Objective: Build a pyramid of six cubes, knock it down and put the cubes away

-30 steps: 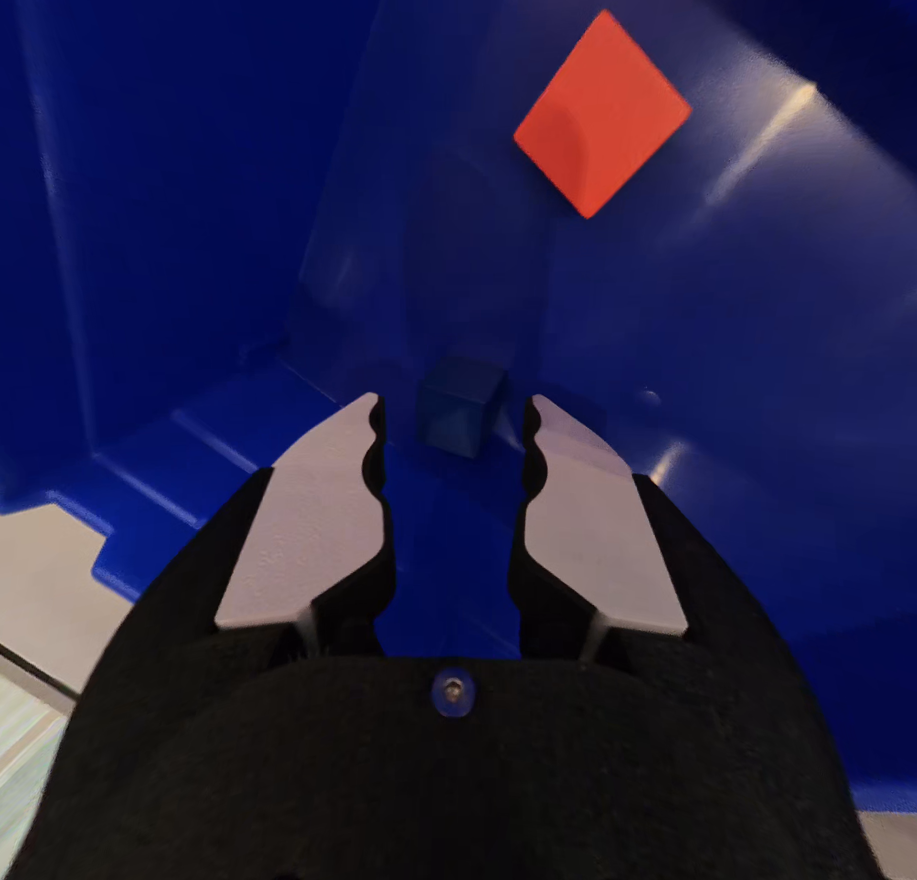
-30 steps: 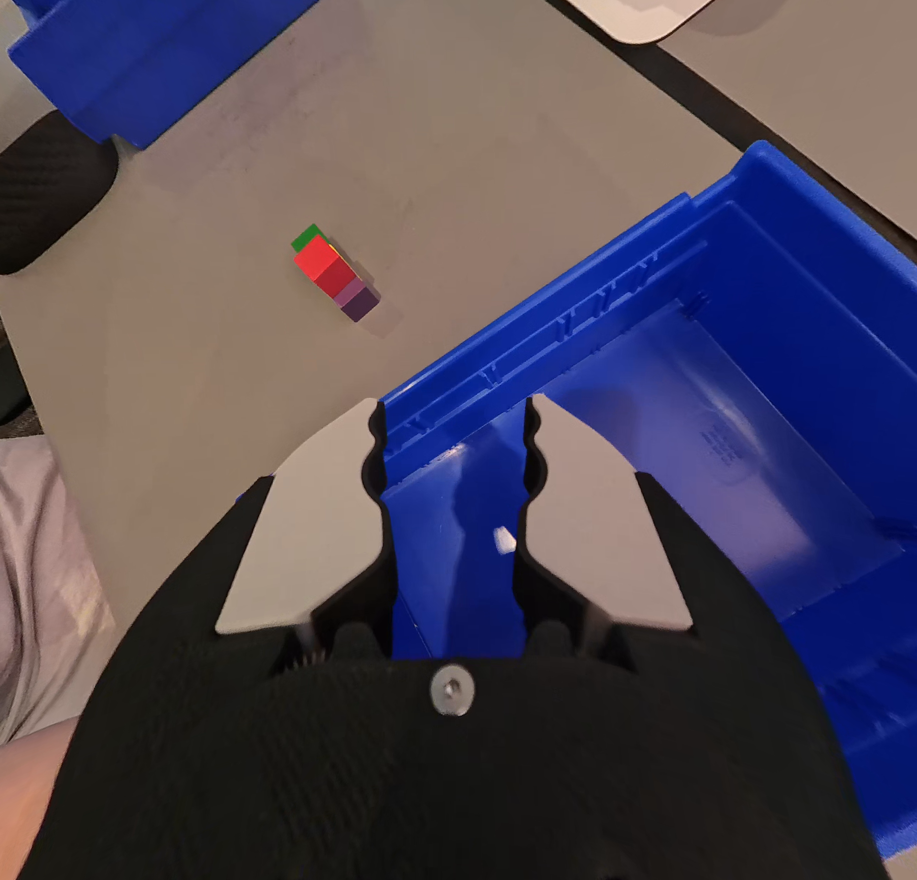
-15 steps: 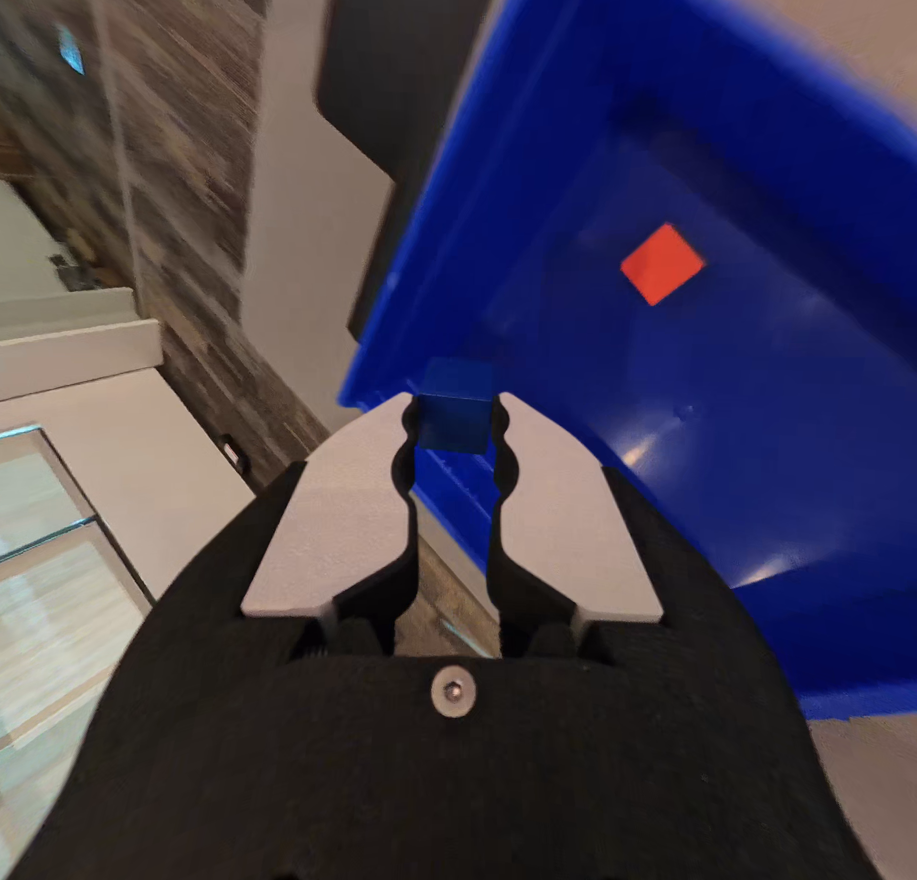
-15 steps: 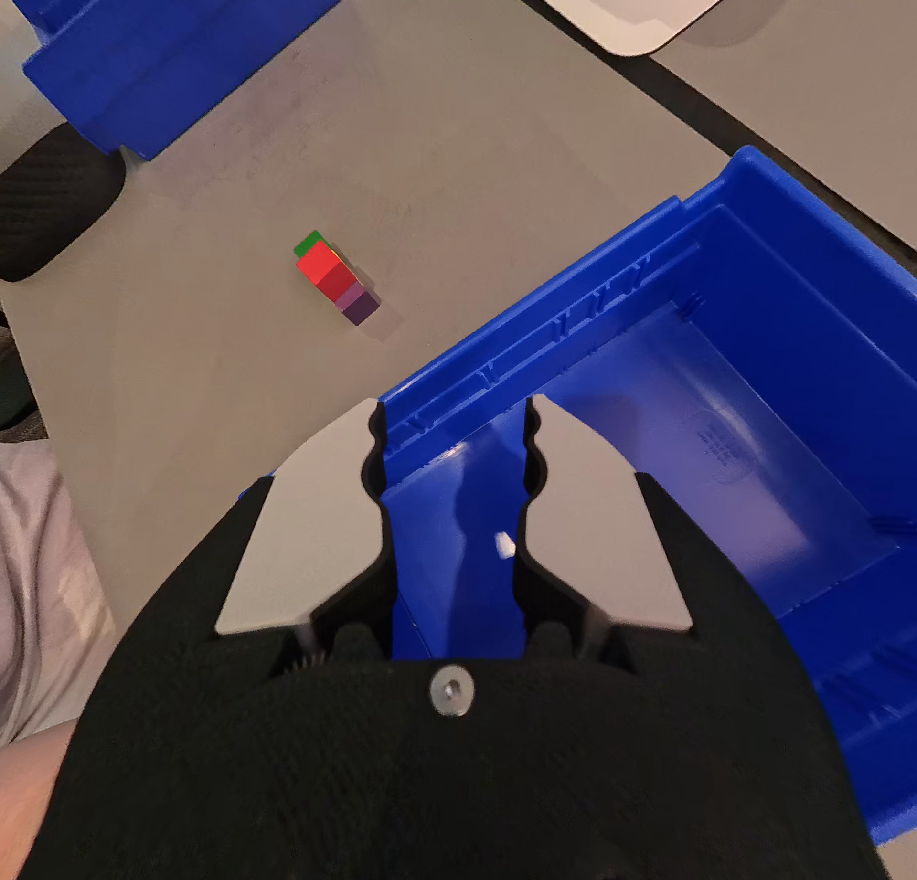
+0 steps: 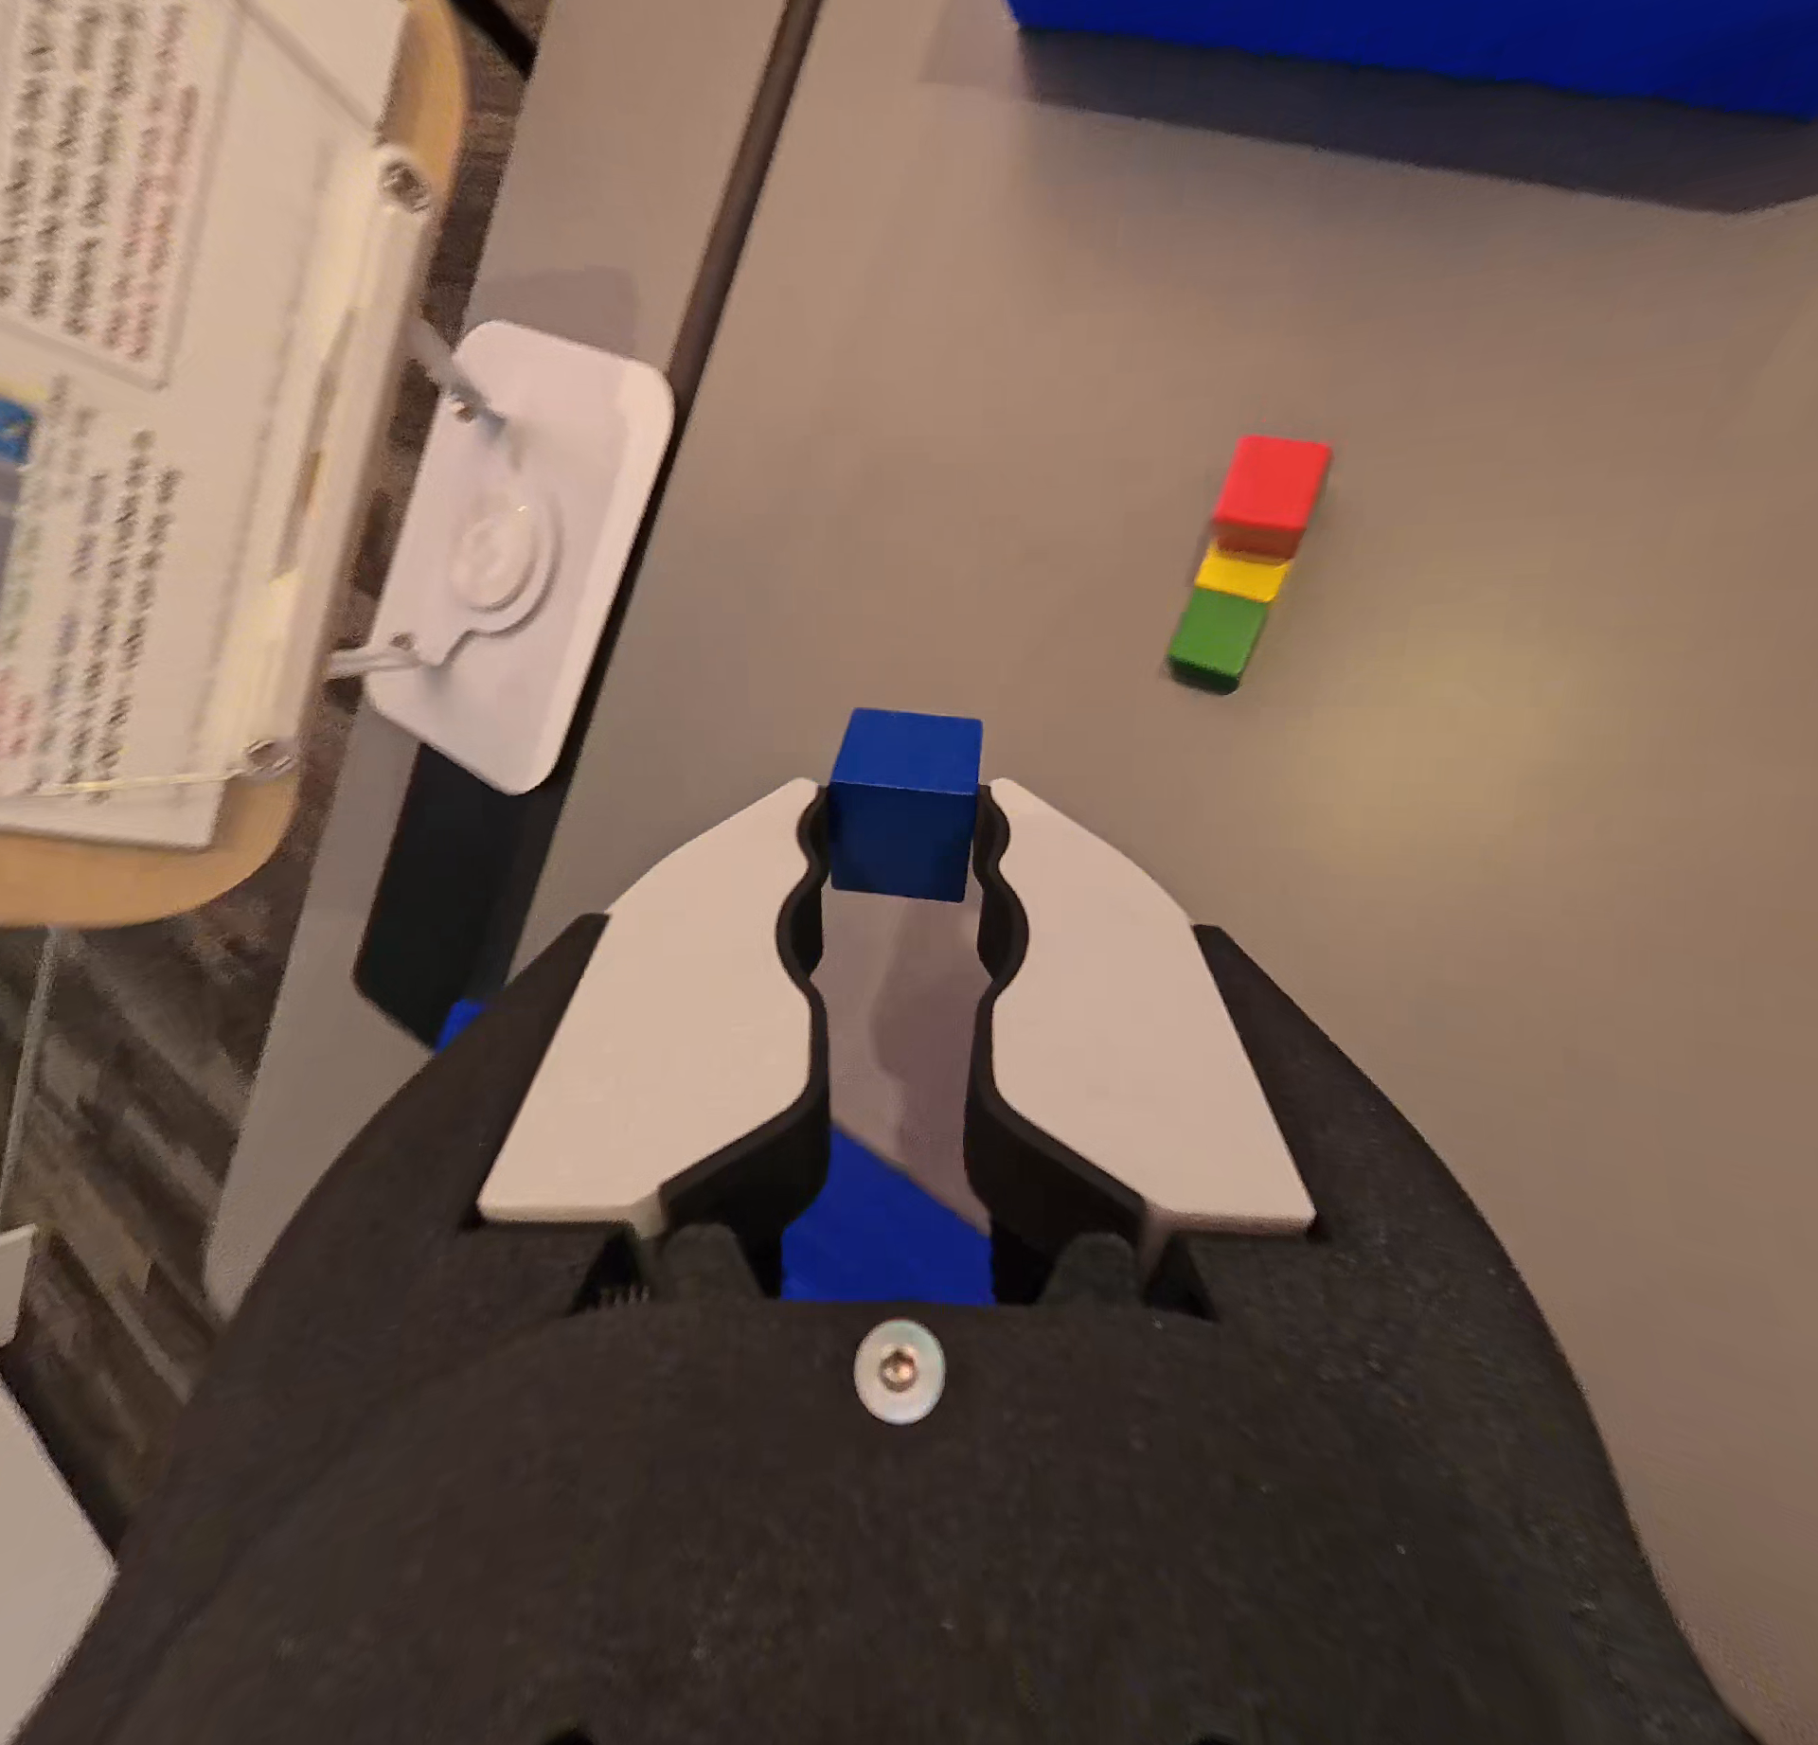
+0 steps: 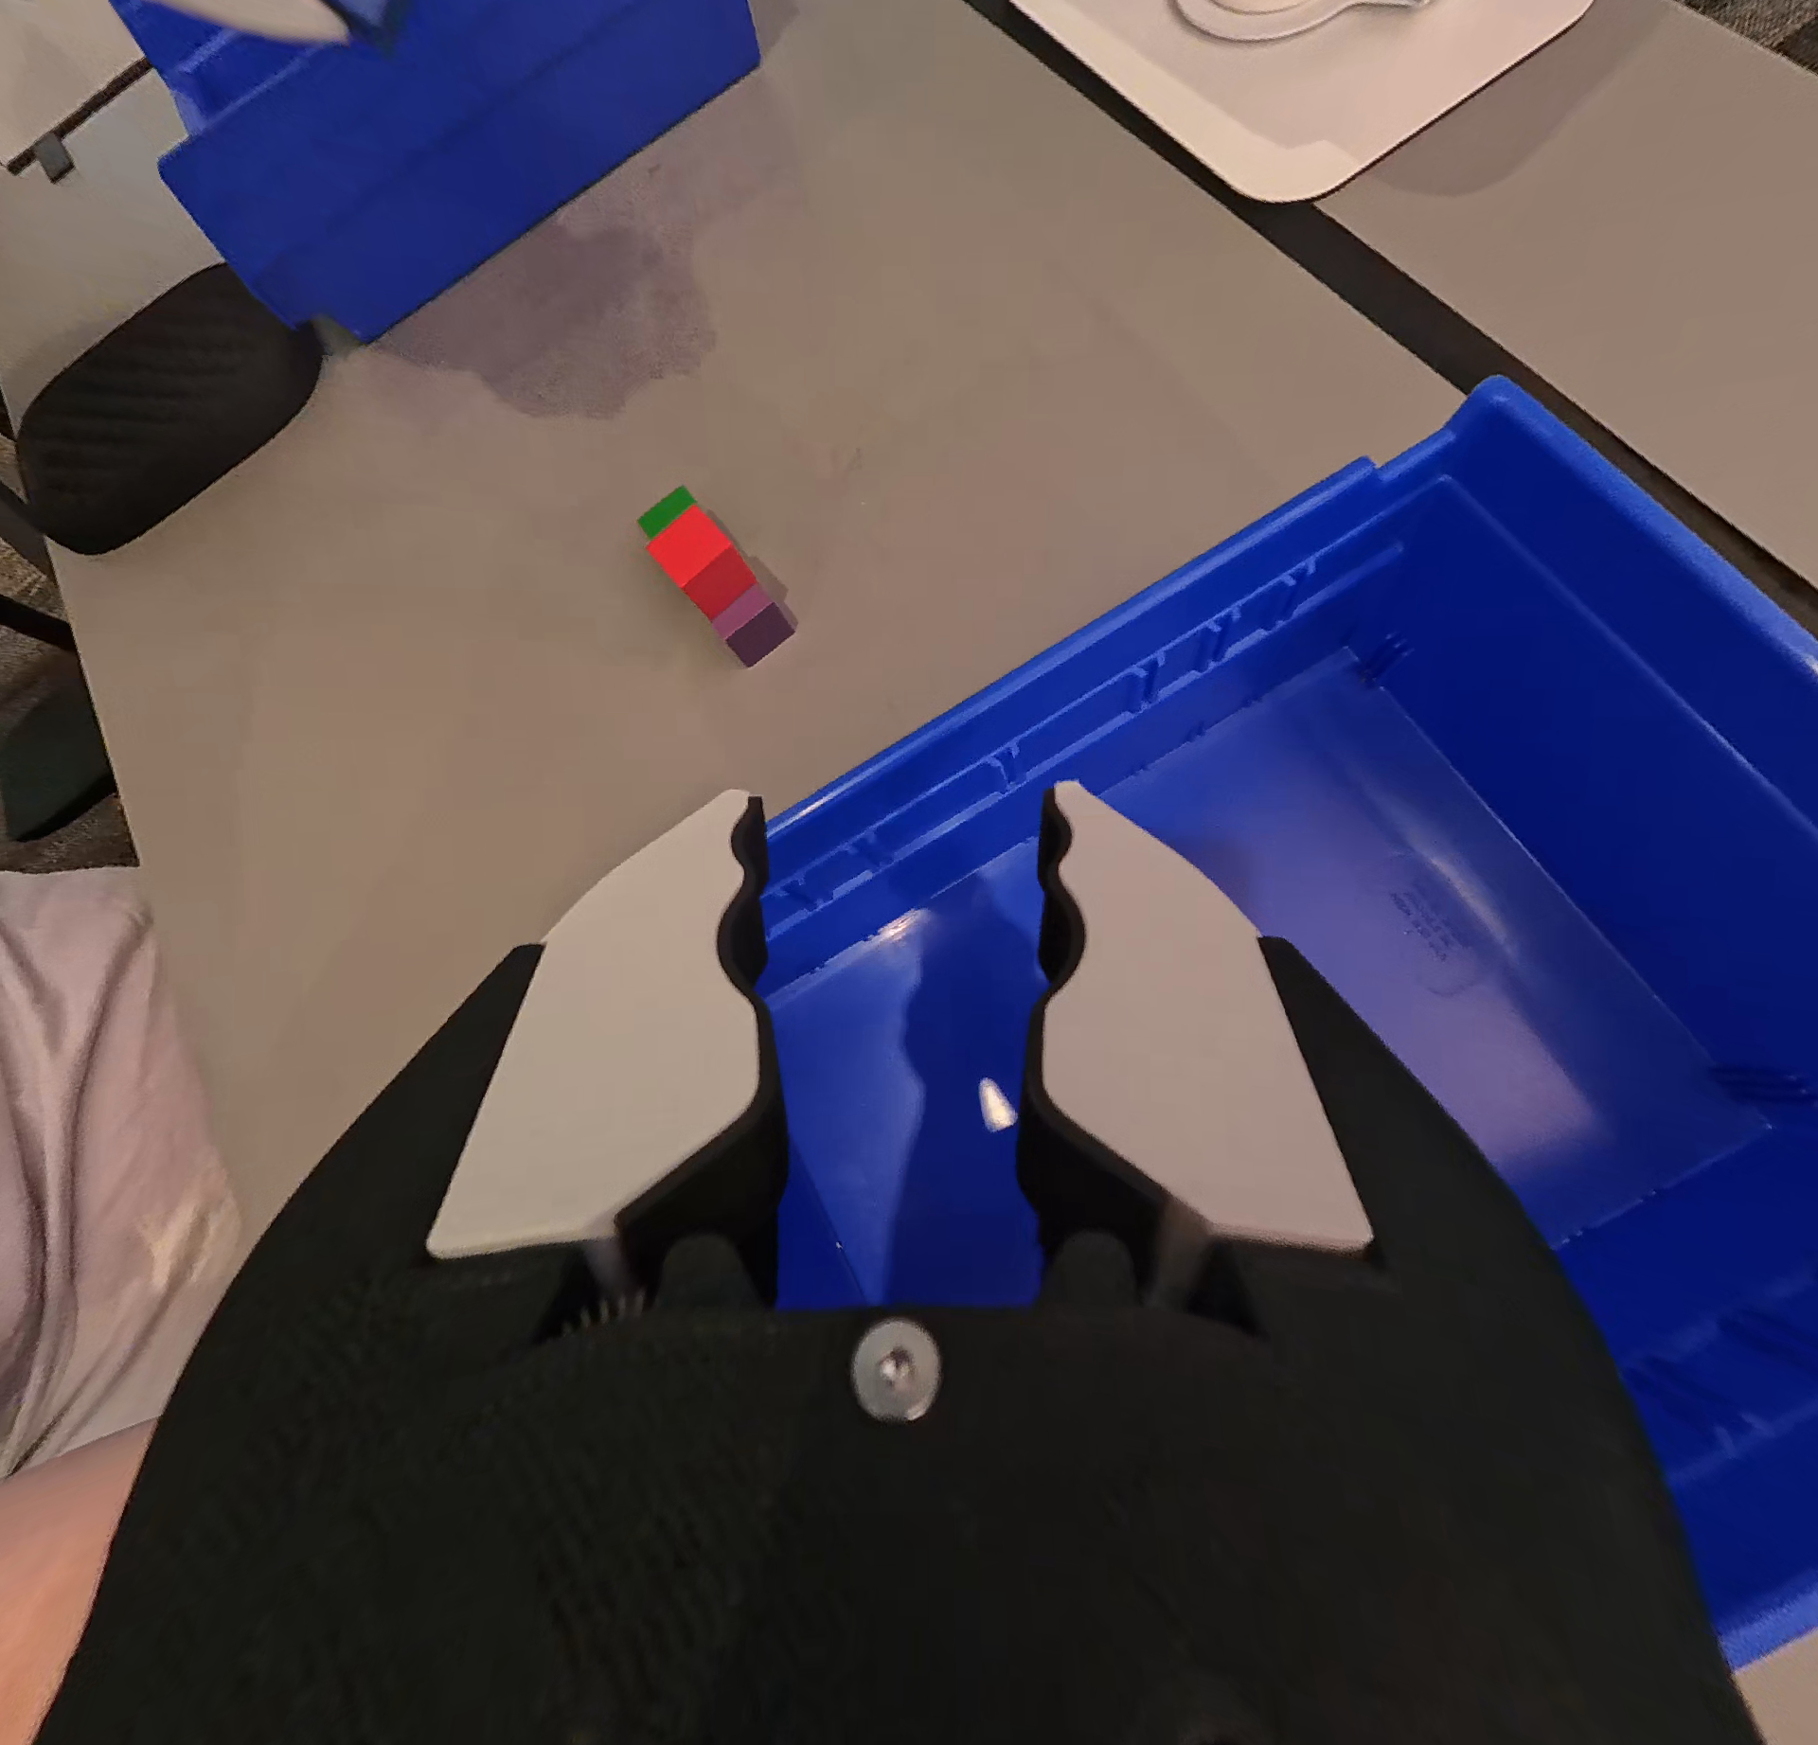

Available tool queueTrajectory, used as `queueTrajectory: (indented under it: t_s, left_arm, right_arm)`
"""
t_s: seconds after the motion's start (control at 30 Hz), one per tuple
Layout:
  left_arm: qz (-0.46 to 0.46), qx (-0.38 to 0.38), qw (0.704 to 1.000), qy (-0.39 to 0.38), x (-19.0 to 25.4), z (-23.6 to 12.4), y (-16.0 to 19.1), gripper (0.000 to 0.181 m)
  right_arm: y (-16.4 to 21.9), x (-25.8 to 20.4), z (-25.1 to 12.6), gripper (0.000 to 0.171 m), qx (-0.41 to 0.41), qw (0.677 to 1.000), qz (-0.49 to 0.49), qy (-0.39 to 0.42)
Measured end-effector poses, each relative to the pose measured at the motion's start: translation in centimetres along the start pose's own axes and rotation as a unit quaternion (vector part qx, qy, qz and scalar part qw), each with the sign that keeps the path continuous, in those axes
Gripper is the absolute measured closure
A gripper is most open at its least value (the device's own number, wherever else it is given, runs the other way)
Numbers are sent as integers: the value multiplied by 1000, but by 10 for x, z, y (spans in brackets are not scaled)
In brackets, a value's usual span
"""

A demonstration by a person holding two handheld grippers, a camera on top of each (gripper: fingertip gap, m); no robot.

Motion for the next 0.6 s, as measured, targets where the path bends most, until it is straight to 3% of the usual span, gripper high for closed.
queueTrajectory:
  t_s: [0.1, 0.33, 0.6]
  left_arm:
    - [-12, -9, 998, 53, 21, 25, -6, 154]
    - [28, -68, 993, 95, 53, 74, -17, 154]
    - [87, -126, 984, 92, 69, 105, -22, 154]
  right_arm:
    - [0, -1, -1, 117, 0, 1000, -2, -1]
    - [1, -2, 1, 117, -7, 1000, -8, -7]
    - [4, -1, 1, 117, -12, 1000, -5, -12]
Point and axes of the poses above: each gripper's, where its closed fingertips meet, z out along the fingers, y out of its underside, x = y × z across the jaws, the point moved 7 cm from there along -z, back along the fingers, and after that the axes turned 1 degree about y, right-handed, at the moved point
